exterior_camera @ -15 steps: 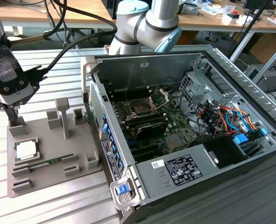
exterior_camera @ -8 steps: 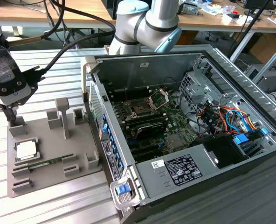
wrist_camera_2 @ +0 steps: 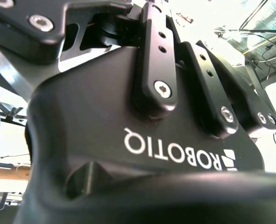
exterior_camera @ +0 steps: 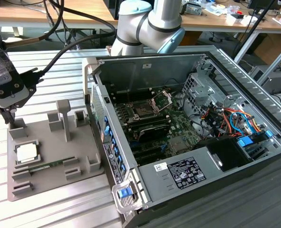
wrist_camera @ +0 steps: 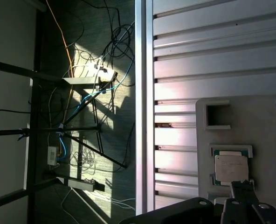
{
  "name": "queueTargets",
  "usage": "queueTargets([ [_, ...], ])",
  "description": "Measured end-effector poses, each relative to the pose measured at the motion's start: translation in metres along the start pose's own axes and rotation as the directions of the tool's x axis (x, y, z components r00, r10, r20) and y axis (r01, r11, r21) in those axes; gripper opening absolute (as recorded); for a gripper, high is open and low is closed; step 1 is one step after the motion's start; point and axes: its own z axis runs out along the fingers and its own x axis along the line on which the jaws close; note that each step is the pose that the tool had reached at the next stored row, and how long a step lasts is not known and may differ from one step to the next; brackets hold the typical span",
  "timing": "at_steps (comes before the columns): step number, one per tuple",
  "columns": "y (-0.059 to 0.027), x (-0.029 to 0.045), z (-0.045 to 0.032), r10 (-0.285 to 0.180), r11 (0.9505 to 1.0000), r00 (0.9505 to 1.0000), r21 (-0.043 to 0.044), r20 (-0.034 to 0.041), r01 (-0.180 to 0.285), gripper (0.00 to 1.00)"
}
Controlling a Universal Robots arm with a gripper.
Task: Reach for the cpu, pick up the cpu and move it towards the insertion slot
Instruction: 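Reach for the cpu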
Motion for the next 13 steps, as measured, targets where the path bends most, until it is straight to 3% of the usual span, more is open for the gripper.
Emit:
queueTargets([
  [13, 0.0001, 0.0054, 0.0013, 0.0, 1.0, 1.0, 0.0, -0.0001, 0.0, 0.11],
])
